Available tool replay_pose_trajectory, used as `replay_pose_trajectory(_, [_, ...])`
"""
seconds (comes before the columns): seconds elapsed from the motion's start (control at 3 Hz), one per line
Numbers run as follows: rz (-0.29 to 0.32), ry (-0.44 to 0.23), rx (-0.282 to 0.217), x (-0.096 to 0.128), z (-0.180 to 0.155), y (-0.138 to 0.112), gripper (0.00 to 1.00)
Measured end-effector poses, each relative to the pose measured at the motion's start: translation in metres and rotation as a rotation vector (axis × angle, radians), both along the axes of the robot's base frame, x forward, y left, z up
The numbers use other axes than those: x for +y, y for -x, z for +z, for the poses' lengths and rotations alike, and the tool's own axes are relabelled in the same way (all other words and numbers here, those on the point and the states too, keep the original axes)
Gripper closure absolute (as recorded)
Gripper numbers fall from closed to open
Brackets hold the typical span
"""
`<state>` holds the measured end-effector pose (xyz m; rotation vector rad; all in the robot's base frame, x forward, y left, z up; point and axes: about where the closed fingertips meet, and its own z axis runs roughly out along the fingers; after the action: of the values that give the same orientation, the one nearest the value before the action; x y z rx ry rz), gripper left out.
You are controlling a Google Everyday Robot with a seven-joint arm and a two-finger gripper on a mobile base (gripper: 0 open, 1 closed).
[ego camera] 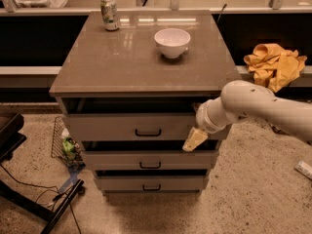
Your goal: Open top drawer
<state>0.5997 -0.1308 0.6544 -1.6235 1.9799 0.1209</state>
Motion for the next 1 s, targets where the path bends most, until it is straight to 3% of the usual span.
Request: replay_pose_trajectory(1.0, [0.002, -0.004, 0.005, 0.0013, -0.0014, 0.0035, 0.83])
